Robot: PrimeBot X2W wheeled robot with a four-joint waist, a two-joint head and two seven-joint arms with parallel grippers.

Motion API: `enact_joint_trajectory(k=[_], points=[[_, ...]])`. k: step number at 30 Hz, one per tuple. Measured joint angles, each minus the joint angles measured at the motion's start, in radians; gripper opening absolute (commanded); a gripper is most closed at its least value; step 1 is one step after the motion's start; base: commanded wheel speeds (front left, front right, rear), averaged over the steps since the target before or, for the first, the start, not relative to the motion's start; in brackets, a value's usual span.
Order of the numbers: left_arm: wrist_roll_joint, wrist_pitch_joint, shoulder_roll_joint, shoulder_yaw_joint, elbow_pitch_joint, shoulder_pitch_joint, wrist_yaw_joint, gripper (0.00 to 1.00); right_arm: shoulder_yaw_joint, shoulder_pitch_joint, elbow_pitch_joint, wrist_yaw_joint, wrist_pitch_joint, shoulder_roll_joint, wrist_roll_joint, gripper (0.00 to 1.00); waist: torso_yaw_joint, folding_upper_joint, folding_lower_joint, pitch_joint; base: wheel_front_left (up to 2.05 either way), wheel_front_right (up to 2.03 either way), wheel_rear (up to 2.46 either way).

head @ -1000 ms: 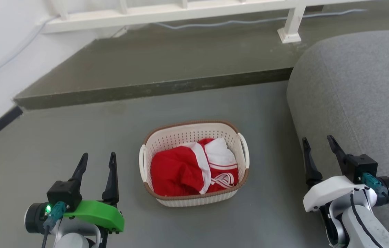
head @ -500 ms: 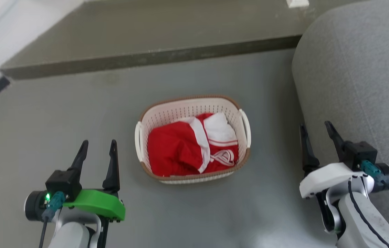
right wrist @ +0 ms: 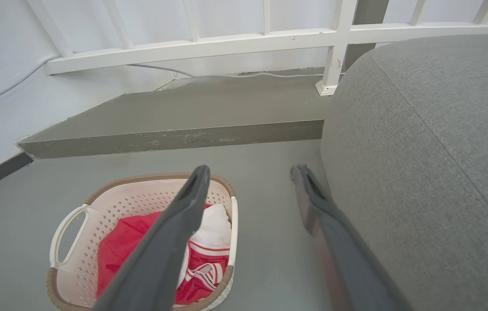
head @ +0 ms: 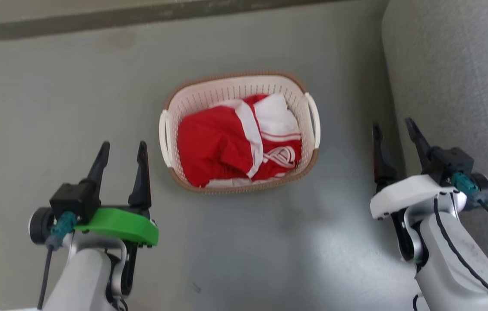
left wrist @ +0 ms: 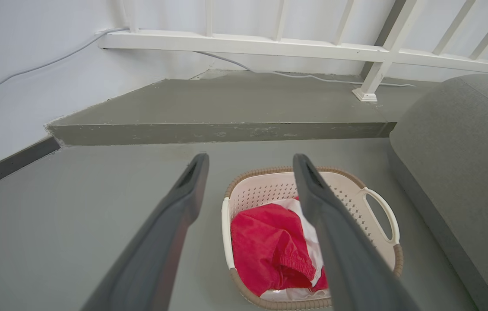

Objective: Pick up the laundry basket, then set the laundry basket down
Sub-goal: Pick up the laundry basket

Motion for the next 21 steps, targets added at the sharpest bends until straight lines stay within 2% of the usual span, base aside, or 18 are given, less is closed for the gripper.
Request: enact_joint_trajectory(k=[21], points=[[-0.026, 0.009, -0.004, 0.018, 0.096, -0.206, -0.052, 1.00, 0.001, -0.183, -0.003, -0.006, 0.000, 0.017, -0.035, 1.00, -0.010, 0.0000, 0.0001, 0.269, 0.00, 0.00, 0.00]])
